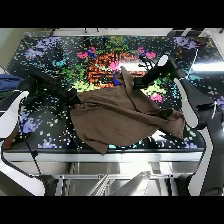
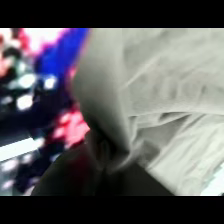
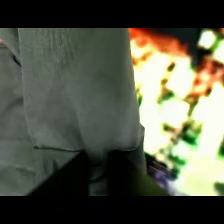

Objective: Fold the shirts.

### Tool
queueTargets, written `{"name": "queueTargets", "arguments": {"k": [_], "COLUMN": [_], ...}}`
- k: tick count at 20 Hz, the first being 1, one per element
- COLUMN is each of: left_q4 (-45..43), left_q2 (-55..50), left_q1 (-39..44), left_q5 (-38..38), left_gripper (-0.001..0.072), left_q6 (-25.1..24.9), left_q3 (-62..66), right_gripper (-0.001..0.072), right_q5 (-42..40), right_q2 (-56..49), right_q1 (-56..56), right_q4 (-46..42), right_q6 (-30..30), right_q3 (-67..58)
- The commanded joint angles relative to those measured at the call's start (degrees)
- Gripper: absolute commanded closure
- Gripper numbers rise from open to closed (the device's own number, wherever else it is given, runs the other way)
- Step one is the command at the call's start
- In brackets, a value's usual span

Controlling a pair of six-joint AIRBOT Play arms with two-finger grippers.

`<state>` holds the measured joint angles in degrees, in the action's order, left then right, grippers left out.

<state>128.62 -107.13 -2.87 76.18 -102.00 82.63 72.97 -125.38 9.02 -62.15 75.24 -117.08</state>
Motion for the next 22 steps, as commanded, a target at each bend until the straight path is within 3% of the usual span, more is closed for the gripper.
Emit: {"name": "queueTargets", "arguments": {"k": [1, 4, 7, 11, 14, 16, 19, 22], "left_q4": [0.42, 0.46, 3.3, 10.56, 13.81, 13.94, 13.84, 13.9], "left_q2": [0.07, 1.55, 10.58, 34.12, 54.03, 62.95, 68.11, 62.9], "left_q1": [0.0, -0.24, -2.16, -8.83, -15.15, -18.43, -21.0, -19.04], "left_q5": [-1.73, -1.14, 2.23, 1.77, 6.01, 10.34, 11.3, 14.32], "left_gripper": [0.0689, 0.0689, 0.0688, 0.0687, 0.0686, 0.0686, 0.0686, 0.0686], "left_q6": [0.04, -0.13, -6.36, -14.67, -18.86, -19.17, -19.58, -16.83], "left_q3": [0.09, 0.11, 0.11, 0.13, 0.52, 4.83, 17.33, 27.04], "right_gripper": [0.0685, 0.0688, 0.0688, 0.0687, 0.0685, 0.0685, 0.0685, 0.0686], "right_q5": [-1.75, 2.84, 9.31, 13.0, 19.28, 17.29, 6.91, 5.66], "right_q2": [0.04, 3.56, 13.57, 37.55, 57.9, 70.12, 84.37, 85.29], "right_q1": [0.5, -1.09, -5.4, -10.58, -9.94, -8.13, -7.61, -7.61], "right_q4": [-2.1, -2.36, -2.38, -2.03, -1.73, -1.7, -2.93, -6.03], "right_q6": [1.14, 1.03, 1.07, 2.8, 6.54, 8.26, 8.96, 8.85], "right_q3": [0.0, 0.0, 0.02, 2.16, 5.38, 7.28, 7.48, 7.52]}}
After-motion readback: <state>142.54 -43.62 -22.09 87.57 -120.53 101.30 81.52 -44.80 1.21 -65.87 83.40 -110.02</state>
